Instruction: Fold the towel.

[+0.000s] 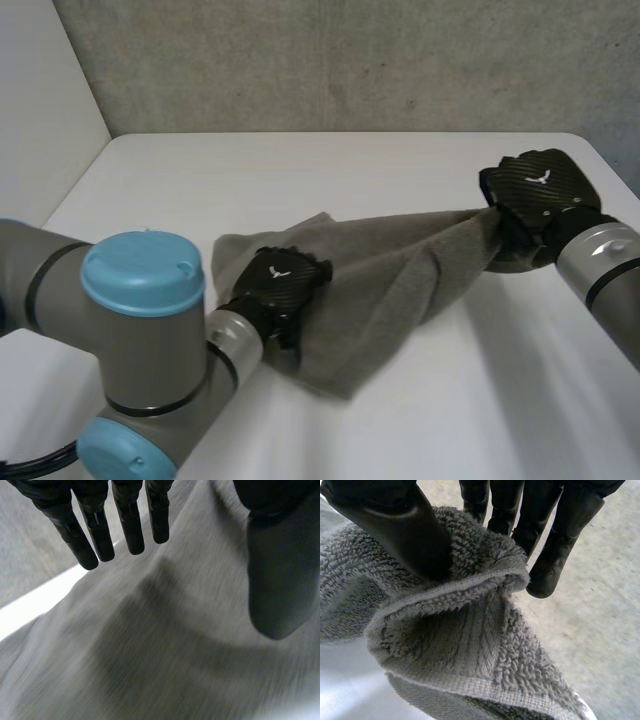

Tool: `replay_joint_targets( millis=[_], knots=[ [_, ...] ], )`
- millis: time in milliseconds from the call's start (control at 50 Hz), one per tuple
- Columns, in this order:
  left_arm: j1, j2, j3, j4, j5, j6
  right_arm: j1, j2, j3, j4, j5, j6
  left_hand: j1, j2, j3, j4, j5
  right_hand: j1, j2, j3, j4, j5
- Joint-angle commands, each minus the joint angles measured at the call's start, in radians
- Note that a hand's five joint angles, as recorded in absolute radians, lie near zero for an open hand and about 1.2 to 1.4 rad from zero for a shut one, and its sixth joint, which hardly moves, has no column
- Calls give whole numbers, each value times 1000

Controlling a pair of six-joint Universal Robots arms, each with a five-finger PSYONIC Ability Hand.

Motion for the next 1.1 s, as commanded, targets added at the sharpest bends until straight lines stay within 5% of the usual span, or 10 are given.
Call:
replay_joint_targets(
  millis=[20,600,720,800,820,840,920,1100],
  knots=[
    [91,13,-78,4,64,111,-44,55,-24,46,-9,-9,-39,-36,-36,-38,-219,65,74,70,48,81],
    [121,-147,-23,151,81,217,-39,98,-12,50,0,-73,-27,-24,-24,-27,-207,65,74,70,48,81],
    [116,-183,-17,167,80,308,-41,98,-14,49,-6,-72,220,223,222,220,40,65,74,70,48,81],
    [115,-196,9,171,72,331,-47,97,-20,52,-14,-58,799,802,802,799,619,65,74,70,48,81],
    [115,-196,9,171,72,331,-45,97,-24,52,-12,-54,801,804,804,801,621,65,74,70,48,81],
    [116,-190,20,170,66,328,-45,97,-24,52,-12,-54,943,946,946,943,763,65,74,70,48,81],
    [119,-156,23,170,49,312,-44,68,-44,61,-8,-43,944,948,947,945,765,65,74,70,48,81],
    [124,285,-12,161,51,98,-53,-190,-216,266,-76,28,944,948,947,945,765,65,74,70,48,81]
  ],
)
